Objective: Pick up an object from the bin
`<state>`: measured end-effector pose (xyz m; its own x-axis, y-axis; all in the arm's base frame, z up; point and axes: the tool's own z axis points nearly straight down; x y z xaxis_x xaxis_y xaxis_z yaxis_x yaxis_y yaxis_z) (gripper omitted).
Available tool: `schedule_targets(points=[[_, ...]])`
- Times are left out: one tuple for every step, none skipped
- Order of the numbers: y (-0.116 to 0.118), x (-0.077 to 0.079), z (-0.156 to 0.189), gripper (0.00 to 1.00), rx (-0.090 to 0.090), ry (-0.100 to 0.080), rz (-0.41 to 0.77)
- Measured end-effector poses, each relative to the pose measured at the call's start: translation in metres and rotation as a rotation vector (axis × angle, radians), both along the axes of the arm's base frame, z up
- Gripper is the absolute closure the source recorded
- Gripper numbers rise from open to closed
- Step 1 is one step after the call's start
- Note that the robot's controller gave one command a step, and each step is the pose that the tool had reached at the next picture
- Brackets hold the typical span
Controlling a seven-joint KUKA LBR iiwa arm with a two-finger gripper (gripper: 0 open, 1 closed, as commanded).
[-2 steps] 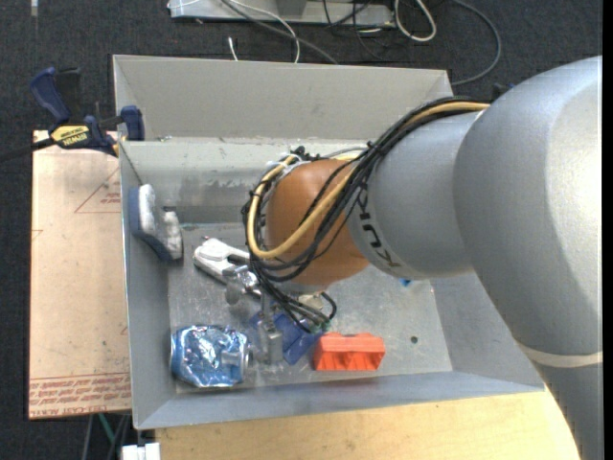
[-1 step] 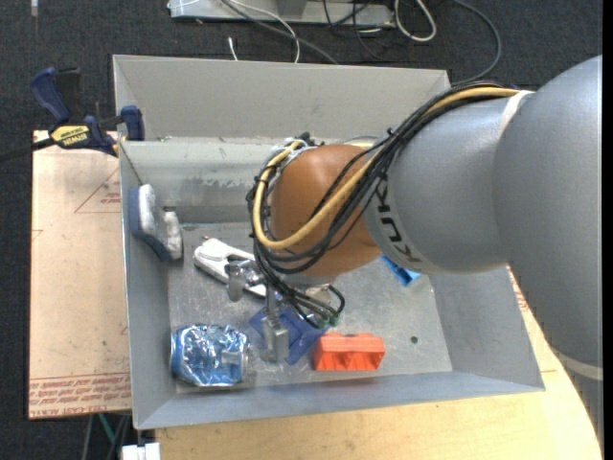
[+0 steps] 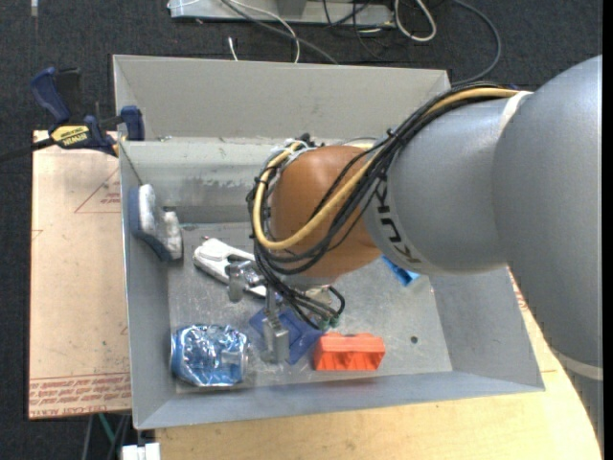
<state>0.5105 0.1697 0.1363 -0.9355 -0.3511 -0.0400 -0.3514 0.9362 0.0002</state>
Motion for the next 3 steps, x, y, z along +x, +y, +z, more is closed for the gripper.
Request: schedule_targets(points=[[0.009,-0.004,0.016,0.00,0.003,-0.003,-0.013],[0.001,-0.008,-0.015,0.00,0.000,0.002,0.002],[0.014,-0.025,-0.064,1.00,0.002,-0.007,0.046]])
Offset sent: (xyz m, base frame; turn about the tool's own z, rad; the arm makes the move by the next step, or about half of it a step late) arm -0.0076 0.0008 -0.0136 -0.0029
